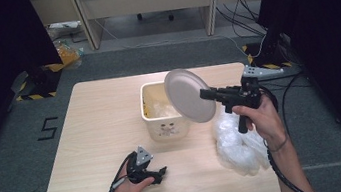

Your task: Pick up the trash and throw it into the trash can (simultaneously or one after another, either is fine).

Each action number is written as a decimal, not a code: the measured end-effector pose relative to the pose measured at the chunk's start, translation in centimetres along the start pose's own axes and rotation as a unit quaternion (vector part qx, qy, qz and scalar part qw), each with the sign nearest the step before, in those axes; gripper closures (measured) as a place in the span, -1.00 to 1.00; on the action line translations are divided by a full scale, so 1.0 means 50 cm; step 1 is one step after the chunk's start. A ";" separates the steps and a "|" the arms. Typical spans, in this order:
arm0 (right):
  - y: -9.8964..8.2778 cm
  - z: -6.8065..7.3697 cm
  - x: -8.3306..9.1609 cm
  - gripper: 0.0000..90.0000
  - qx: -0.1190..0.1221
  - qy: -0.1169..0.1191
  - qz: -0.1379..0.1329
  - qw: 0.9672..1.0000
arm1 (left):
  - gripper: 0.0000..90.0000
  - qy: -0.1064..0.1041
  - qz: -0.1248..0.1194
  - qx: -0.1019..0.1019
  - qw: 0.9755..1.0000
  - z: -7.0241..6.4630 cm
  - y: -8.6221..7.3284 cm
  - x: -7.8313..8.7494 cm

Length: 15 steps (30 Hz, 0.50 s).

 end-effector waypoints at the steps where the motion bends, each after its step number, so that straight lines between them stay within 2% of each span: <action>1: 0.004 -0.003 -0.009 0.84 -0.001 0.002 0.001 1.000 | -0.71 0.000 0.000 0.000 1.000 0.000 0.000 0.000; 3: 0.015 -0.013 -0.037 0.84 -0.007 0.004 0.006 1.000 | -0.71 -0.001 0.000 0.001 1.000 0.000 0.000 0.000; 8: 0.022 -0.030 -0.068 0.84 -0.016 0.003 0.009 1.000 | -0.71 0.000 -0.001 0.002 1.000 0.000 0.000 0.000; 15: 0.016 -0.072 -0.114 0.84 -0.037 -0.007 0.025 0.999 | -0.71 0.000 0.000 0.002 1.000 0.000 0.000 0.000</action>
Point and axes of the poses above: each handheld gripper's, and its own axes: x roughly backward along the jaws, y roughly out of its top, z roughly to its left, the point moved 4 cm from there along -x, roughly forward along the jaws, and after that the axes turned 2 degrees about -z, right-handed, at the moved point
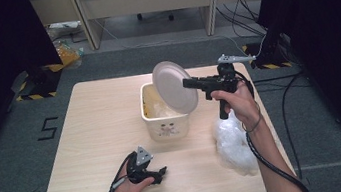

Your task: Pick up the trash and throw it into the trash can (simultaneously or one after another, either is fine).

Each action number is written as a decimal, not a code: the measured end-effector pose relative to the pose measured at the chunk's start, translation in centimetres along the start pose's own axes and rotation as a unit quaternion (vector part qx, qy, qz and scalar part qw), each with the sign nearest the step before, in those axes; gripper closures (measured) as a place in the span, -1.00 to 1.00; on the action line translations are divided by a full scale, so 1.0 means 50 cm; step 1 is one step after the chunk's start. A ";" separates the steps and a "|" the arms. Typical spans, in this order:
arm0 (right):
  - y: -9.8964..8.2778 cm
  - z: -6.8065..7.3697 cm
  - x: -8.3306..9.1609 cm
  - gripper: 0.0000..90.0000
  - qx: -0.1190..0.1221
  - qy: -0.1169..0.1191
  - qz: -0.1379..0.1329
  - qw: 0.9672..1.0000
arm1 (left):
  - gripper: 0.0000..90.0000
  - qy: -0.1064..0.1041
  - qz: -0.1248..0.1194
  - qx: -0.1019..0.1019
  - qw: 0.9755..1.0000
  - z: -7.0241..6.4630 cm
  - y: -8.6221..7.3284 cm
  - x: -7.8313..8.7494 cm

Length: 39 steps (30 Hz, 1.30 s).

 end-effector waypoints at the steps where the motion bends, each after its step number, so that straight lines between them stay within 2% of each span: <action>1: -0.001 -0.006 -0.006 0.84 -0.004 0.000 0.000 1.000 | -0.71 0.000 0.000 0.000 1.000 0.000 0.000 0.000; 12: -0.024 -0.048 -0.065 0.83 -0.039 0.003 0.019 0.999 | -0.71 0.000 0.001 0.000 1.000 0.000 0.000 0.000; 26: -0.051 -0.069 -0.102 0.83 -0.051 0.003 0.039 0.998 | -0.71 0.000 0.000 0.000 1.000 0.000 0.000 0.000; 29: -0.062 -0.080 -0.105 0.79 -0.047 -0.017 0.054 0.997 | -0.71 0.000 0.000 0.000 1.000 0.000 0.000 0.000; 31: -0.068 -0.087 -0.106 0.70 -0.046 -0.030 0.062 0.997 | -0.71 0.000 0.000 0.000 1.000 0.000 0.000 0.000; 33: -0.070 -0.093 -0.103 0.55 -0.029 -0.055 0.074 0.995 | -0.71 0.000 0.001 0.000 1.000 0.000 0.000 0.000; 35: -0.067 -0.098 -0.097 0.53 -0.011 -0.080 0.079 0.994 | -0.71 0.000 0.000 0.000 1.000 0.000 0.000 0.000; 37: -0.061 -0.100 -0.087 0.53 -0.003 -0.101 0.079 0.992 | -0.71 0.000 0.001 0.000 1.000 0.000 0.000 0.000; 39: -0.055 -0.099 -0.079 0.53 0.004 -0.109 0.077 0.991 | -0.71 0.000 0.000 0.000 1.000 0.000 0.000 0.000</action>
Point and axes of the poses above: each handheld gripper's, and its own axes: x roughly backward along the jaws, y roughly out of its top, z roughly to its left, the point moved 4 cm from there along -x, roughly forward along the jaws, and after that the axes turned 2 degrees about -z, right-handed, at the moved point
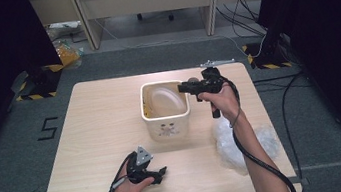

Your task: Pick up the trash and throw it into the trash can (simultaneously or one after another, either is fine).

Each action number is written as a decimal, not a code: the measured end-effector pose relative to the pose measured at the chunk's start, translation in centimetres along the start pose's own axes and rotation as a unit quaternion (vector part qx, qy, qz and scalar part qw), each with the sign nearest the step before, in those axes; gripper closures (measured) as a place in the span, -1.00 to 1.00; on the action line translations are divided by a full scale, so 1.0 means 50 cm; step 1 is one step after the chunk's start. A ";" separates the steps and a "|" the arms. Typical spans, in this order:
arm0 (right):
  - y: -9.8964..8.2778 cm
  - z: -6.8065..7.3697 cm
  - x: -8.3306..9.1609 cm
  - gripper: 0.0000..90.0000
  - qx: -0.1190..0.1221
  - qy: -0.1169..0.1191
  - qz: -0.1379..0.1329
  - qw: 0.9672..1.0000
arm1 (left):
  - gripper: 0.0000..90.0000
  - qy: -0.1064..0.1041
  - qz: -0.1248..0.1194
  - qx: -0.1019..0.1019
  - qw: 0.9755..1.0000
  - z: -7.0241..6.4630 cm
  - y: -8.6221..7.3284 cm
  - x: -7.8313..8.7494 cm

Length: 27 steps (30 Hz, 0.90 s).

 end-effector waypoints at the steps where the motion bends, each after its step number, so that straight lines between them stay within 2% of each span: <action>1: 0.002 0.001 0.004 0.53 0.001 -0.001 -0.002 1.000 | -0.71 0.000 0.000 0.000 1.000 0.000 0.000 0.000; 4: 0.007 0.007 0.014 0.51 0.007 -0.001 -0.008 1.000 | -0.71 0.001 -0.001 0.000 1.000 0.000 0.000 0.000; 7: 0.007 0.007 0.027 0.46 0.020 -0.013 -0.009 1.000 | -0.72 0.001 -0.001 0.000 1.000 0.000 0.000 0.000; 11: 0.004 0.006 0.037 0.43 0.021 -0.017 -0.009 1.000 | -0.72 0.000 0.001 -0.001 1.000 0.000 0.000 0.000; 15: 0.003 0.011 0.040 0.44 0.044 -0.031 -0.002 0.999 | -0.72 0.000 0.000 0.000 1.000 0.000 0.000 0.000; 20: 0.006 0.018 0.026 0.44 0.051 -0.032 0.000 0.998 | -0.72 0.001 -0.001 0.001 1.000 0.000 0.000 0.000; 27: -0.009 0.027 -0.025 0.43 0.069 -0.045 0.032 0.996 | -0.72 0.000 0.001 0.000 1.000 0.000 0.000 0.000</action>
Point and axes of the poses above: each handheld gripper's, and its own axes: x roughly backward along the jaws, y roughly out of its top, z roughly to its left, the point moved 4 cm from there along -x, roughly forward along the jaws, and after that the axes turned 2 degrees about -z, right-handed, at the moved point
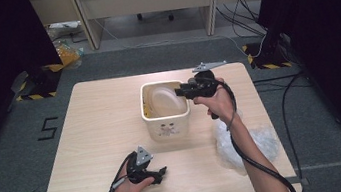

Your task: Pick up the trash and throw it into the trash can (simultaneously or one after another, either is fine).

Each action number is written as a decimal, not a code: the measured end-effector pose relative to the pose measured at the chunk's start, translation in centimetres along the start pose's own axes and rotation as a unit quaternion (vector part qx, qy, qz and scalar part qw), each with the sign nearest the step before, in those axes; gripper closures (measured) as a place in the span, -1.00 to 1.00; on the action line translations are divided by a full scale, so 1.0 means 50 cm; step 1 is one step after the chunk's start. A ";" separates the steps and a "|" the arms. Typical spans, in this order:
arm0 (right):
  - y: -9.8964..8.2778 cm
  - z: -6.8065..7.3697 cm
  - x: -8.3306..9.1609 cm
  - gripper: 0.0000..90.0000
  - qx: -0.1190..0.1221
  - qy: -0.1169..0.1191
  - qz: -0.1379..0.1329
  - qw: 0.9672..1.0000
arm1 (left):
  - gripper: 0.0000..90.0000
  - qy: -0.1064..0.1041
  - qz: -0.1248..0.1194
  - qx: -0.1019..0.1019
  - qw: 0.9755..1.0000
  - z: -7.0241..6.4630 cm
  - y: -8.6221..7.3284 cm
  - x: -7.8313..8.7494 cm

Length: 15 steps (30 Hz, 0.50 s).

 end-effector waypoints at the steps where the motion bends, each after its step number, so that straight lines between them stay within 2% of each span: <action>1: -0.002 0.000 -0.007 0.44 0.007 -0.009 0.006 1.000 | -0.72 0.000 0.000 0.000 1.000 0.000 0.000 0.000; 6: -0.004 -0.017 -0.022 0.46 0.028 -0.061 0.017 0.998 | -0.72 -0.001 0.001 0.000 1.000 0.000 0.000 0.000; 10: -0.008 -0.027 -0.025 0.46 0.022 -0.067 0.019 0.997 | -0.72 0.000 0.000 0.000 1.000 0.000 0.000 0.000; 15: -0.014 -0.029 -0.027 0.42 0.018 -0.063 0.017 0.998 | -0.72 0.000 0.000 0.000 1.000 0.000 0.000 0.000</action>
Point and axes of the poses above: each handheld gripper's, and its own axes: x roughly backward along the jaws, y roughly out of its top, z roughly to its left, the point moved 4 cm from there along -x, roughly forward along the jaws, and after that the axes turned 2 degrees about -z, right-handed, at the moved point
